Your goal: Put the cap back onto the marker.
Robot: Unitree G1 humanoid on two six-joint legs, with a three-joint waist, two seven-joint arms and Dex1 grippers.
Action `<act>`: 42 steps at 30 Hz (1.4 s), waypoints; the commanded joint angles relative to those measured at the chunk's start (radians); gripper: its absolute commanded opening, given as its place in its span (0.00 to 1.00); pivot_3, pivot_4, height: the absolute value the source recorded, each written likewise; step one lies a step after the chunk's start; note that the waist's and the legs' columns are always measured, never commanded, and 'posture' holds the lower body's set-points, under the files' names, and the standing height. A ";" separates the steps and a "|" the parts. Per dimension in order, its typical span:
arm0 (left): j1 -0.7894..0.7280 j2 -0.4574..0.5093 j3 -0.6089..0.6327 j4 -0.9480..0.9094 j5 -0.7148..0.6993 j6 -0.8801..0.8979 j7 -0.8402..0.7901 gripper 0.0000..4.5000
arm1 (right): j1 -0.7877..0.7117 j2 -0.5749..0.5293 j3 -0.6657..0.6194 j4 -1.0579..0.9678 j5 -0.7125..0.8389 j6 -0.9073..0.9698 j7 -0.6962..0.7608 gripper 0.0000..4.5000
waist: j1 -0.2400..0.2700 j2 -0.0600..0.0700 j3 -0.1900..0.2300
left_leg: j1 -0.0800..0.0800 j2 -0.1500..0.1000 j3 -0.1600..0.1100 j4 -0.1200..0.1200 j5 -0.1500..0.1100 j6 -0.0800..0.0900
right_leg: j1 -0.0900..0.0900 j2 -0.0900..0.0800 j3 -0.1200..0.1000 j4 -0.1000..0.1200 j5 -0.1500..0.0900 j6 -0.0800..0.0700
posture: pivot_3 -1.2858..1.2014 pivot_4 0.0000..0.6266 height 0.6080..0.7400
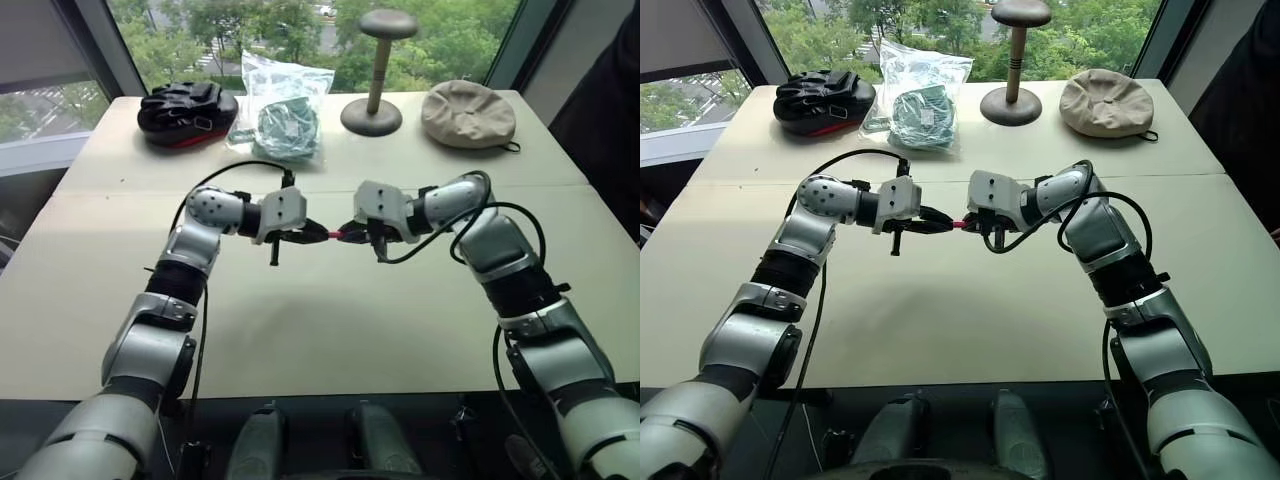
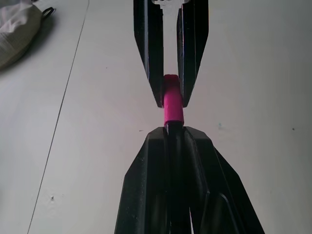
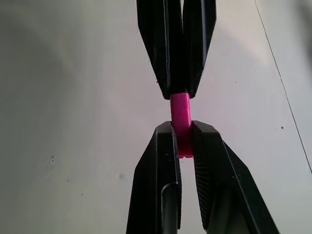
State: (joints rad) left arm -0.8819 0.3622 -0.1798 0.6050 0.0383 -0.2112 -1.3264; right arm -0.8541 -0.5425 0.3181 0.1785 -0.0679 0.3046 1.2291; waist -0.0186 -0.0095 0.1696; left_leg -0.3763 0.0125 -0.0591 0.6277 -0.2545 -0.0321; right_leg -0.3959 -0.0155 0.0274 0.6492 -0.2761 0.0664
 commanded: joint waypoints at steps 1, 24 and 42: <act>-0.003 -0.002 -0.055 -0.018 0.006 -0.015 -0.023 0.00 | -0.082 -0.011 -0.026 -0.025 0.003 -0.079 -0.017 0.00 | -0.002 0.000 0.000 | 0.000 0.000 0.000 0.000 0.000 0.000 | 0.000 0.000 0.000 0.000 0.000 0.000 | 0.52 0.24 1.00; -0.026 -0.071 -0.146 -0.041 0.060 -0.002 0.002 0.00 | -0.152 0.141 0.039 -0.035 -0.043 0.132 -0.105 0.00 | 0.001 0.000 0.000 | 0.000 0.000 0.000 0.000 0.000 0.000 | -0.001 0.000 0.000 0.001 0.000 0.000 | 0.52 0.24 1.00; -0.024 -0.015 -0.113 0.000 0.082 -0.043 0.029 0.00 | -0.151 0.064 0.045 0.002 -0.107 0.066 -0.110 0.53 | 0.002 0.000 0.000 | -0.001 0.000 0.000 0.000 0.000 0.000 | -0.001 0.000 0.000 0.001 0.000 0.000 | 0.52 0.24 1.00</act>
State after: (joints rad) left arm -0.9104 0.3659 -0.2612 0.6169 0.1408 -0.2316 -1.2759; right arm -0.9331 -0.4835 0.4091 0.2214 -0.1789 0.4059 1.1583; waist -0.0171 -0.0094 0.1696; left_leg -0.3771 0.0124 -0.0591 0.6277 -0.2545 -0.0321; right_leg -0.3968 -0.0157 0.0273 0.6498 -0.2761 0.0663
